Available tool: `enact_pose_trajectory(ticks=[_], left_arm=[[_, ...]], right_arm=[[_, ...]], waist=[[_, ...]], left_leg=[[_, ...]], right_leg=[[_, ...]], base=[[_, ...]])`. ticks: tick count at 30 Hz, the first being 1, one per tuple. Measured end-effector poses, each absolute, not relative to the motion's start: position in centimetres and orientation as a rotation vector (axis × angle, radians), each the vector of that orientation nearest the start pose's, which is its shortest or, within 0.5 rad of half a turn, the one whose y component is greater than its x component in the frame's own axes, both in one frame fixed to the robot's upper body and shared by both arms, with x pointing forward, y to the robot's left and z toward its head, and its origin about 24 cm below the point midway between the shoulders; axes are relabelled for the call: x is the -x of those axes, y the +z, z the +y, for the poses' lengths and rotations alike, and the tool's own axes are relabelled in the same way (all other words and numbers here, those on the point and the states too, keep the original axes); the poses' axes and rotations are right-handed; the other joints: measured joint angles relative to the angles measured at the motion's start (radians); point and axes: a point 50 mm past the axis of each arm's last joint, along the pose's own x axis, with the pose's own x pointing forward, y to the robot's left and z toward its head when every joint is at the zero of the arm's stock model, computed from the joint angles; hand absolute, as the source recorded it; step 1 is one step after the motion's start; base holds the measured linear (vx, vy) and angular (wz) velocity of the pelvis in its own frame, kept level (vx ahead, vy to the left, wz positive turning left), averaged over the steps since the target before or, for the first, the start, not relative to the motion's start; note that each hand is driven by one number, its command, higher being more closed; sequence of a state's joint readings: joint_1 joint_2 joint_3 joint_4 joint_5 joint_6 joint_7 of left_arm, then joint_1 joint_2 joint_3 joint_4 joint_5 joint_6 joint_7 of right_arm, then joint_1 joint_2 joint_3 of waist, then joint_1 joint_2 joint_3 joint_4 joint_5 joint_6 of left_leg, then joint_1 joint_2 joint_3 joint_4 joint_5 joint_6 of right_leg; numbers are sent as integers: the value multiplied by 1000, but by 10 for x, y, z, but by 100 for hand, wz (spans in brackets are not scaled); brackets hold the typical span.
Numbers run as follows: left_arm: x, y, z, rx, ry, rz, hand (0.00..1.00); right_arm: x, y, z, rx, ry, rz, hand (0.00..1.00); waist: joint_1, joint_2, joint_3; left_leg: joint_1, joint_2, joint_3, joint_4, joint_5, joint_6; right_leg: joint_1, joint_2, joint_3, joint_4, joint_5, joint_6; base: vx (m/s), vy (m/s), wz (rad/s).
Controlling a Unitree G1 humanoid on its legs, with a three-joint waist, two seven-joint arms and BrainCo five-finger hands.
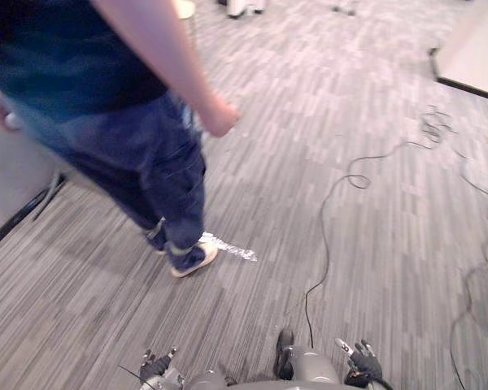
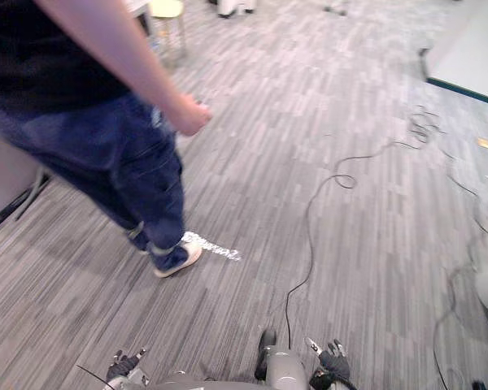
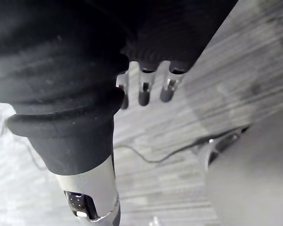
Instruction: Organize washtable
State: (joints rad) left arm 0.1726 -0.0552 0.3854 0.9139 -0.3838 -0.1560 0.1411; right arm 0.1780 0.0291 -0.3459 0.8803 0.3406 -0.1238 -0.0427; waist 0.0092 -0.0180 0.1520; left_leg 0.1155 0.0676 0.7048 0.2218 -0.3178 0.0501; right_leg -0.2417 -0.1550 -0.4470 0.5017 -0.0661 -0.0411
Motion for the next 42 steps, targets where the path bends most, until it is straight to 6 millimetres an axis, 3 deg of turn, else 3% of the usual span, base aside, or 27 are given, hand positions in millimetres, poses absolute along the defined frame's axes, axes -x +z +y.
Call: enact_pose_trajectory(ticks=[1,2,3,4,6,7,8,9,10,11,12,13,15,17,19,21,22,24,26,32,36,37,42], left_arm=[[-74,-154,205,450,764,890,0],[-70,-155,205,448,759,903,0],[-64,-157,203,454,755,919,0],[-60,-157,202,459,757,930,0],[-54,-158,203,427,738,952,0],[-53,-158,206,417,733,950,0],[-56,-157,210,400,717,943,0],[-57,-157,207,401,700,951,0],[-61,-157,206,399,678,945,0],[-70,-155,205,383,649,921,0],[-72,-154,201,381,628,918,0],[-77,-154,194,370,581,922,0],[-80,-152,195,305,519,916,0],[-85,-148,203,256,494,893,0],[-86,-147,203,250,492,883,0],[-88,-146,200,259,494,872,0],[-87,-148,193,272,487,880,0],[-90,-147,188,264,453,880,0],[-90,-148,188,244,431,887,0],[-89,-150,188,213,392,910,0],[-92,-151,187,193,367,920,0],[-92,-153,193,174,373,928,0],[-91,-153,193,174,375,929,0]], right_arm=[[-84,-151,-204,-422,-611,877,0],[-86,-153,-203,-408,-594,890,0],[-86,-154,-204,-393,-583,904,0],[-92,-153,-205,-383,-567,899,0],[-96,-153,-205,-346,-528,908,0],[-95,-153,-203,-340,-521,912,0],[-87,-156,-203,-336,-525,937,0],[-88,-155,-205,-331,-525,934,0],[-89,-154,-206,-326,-524,927,0],[-88,-155,-205,-325,-522,936,0],[-85,-155,-208,-319,-531,942,0],[-85,-154,-214,-315,-545,939,0],[-86,-154,-210,-325,-534,934,0],[-85,-156,-203,-342,-517,943,0],[-84,-156,-203,-328,-500,950,0],[-84,-156,-205,-307,-490,952,0],[-88,-155,-209,-302,-497,942,0],[-89,-154,-210,-298,-491,934,0],[-89,-154,-210,-301,-491,934,0],[-82,-157,-209,-300,-495,962,0],[-81,-158,-208,-299,-490,974,0],[-84,-160,-203,-255,-405,1007,0],[-84,-160,-202,-255,-405,1008,0]], waist=[[1,0,0],[-2,0,0],[2,4,1],[2,12,5],[-1,14,2],[-3,5,0],[-12,-21,-7],[-20,-6,-4],[-28,-10,-4],[-25,-27,1],[-30,-7,0],[-44,2,4],[-52,3,-1],[-44,-26,12],[-38,-30,12],[-18,-18,19],[-16,9,9],[-22,25,4],[-21,17,3],[-20,17,-6],[-5,13,-7],[5,-17,-22],[5,-16,-21]], left_leg=[[17,-4,43,-14,0,0],[29,-8,110,-27,0,0],[35,-13,135,-32,-1,-2],[40,-16,196,-31,-1,-2],[44,-7,320,-6,-5,-26],[47,-14,350,15,-5,-28],[46,-16,369,67,-5,-28],[41,6,368,108,-1,-33],[-10,75,362,283,25,-40],[-37,61,332,163,-14,-14],[-34,74,315,31,54,-31],[-28,84,332,1,134,-31],[-14,84,346,18,135,-35],[-20,113,287,94,135,-35],[-49,124,105,173,135,-35],[-77,103,-131,187,113,-60],[-47,91,-216,117,103,-84],[-21,69,-232,31,96,-95],[-10,49,-238,-42,99,-99],[5,4,-295,-85,118,-89],[4,2,-317,-85,119,-89],[22,-19,-359,-119,133,-76],[19,-19,-363,-119,133,-76]], right_leg=[[25,-24,-57,75,-52,-10],[66,-57,-118,152,-106,6],[81,-83,-147,180,-141,50],[76,-115,-178,196,-148,64],[72,-129,-190,120,-127,71],[88,-122,-177,24,-88,55],[126,-110,-145,-106,-64,73],[141,-91,-128,-156,-33,81],[171,-78,-94,-261,28,83],[181,-84,-55,-326,73,90],[190,-60,-42,-357,88,93],[203,-54,-14,-393,100,116],[203,-41,16,-411,109,112],[204,-30,49,-417,116,108],[205,-20,94,-416,119,104],[210,-10,150,-433,135,99],[214,13,168,-463,153,106],[223,24,164,-509,178,110],[226,30,154,-555,209,112],[273,10,109,-598,221,124],[282,9,93,-598,221,124],[294,-3,90,-604,222,124],[294,-4,86,-603,222,124]], base=[[-87,90,-159],[-89,74,-177],[-64,45,-202],[-69,33,-220],[-48,18,-192],[49,-122,-148],[62,-122,-119],[106,-165,-105],[-22,-131,-88],[-34,-138,-78],[-80,-96,-68],[6,-2,-45],[-15,-11,-41],[-86,-69,-45],[-71,-74,-59],[-45,-32,-86],[-15,0,-55],[-18,42,-6],[-40,53,12],[-25,64,25],[-20,24,11],[-3,2,4],[0,0,1]])
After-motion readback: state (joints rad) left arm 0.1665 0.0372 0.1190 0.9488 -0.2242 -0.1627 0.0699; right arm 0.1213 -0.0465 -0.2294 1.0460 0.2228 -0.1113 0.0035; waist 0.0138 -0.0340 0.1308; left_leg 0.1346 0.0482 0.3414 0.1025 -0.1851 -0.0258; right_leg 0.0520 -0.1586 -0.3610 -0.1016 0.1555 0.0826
